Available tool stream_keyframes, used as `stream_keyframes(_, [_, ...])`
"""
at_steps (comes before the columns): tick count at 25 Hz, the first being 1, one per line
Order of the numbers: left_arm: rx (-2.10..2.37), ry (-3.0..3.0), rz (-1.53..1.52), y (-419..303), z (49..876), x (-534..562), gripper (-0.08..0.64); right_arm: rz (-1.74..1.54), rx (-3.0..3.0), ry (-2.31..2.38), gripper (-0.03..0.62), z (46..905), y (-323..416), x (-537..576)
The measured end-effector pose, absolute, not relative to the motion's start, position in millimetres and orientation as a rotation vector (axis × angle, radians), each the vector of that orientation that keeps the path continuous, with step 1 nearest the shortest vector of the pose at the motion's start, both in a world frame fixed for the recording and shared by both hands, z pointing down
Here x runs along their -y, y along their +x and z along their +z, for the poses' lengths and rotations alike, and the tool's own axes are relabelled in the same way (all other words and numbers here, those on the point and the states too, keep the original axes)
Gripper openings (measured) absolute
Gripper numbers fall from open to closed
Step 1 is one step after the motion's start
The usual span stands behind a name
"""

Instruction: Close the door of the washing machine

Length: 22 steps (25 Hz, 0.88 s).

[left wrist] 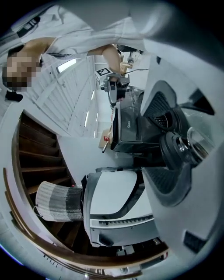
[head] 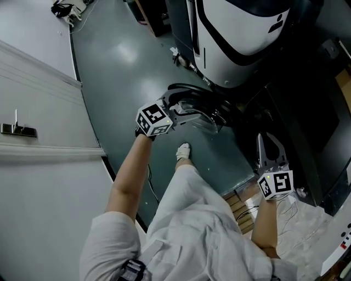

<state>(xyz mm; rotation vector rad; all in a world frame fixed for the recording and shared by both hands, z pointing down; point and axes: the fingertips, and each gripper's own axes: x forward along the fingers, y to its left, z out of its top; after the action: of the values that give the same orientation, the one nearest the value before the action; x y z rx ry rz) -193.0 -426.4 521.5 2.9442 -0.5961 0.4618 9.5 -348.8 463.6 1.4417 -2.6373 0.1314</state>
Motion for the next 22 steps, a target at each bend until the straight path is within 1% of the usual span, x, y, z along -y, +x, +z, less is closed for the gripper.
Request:
stream_keyframes(8, [0.456,2.896,0.641,-200.6,588.1,490.2,0.356,0.172,2.595,1.463,0.032,492.6,-8.1,401.5])
stream_keyframes(11, [0.380,2.895,0.756,-202.4,610.7,507.9,0.356,0.191,2.602,1.468,0.032,500.2,-16.7,419.2])
stream_keyframes(15, [0.265,2.894,0.920,-198.5,642.0,520.5,0.356,0.217,2.601,1.448,0.032,516.7,-25.7,430.6])
stream_keyframes(22, [0.096,2.877,1.091,-193.7,676.3,532.8,0.356,0.266,2.594,1.452,0.032,534.8,-29.5,446.1])
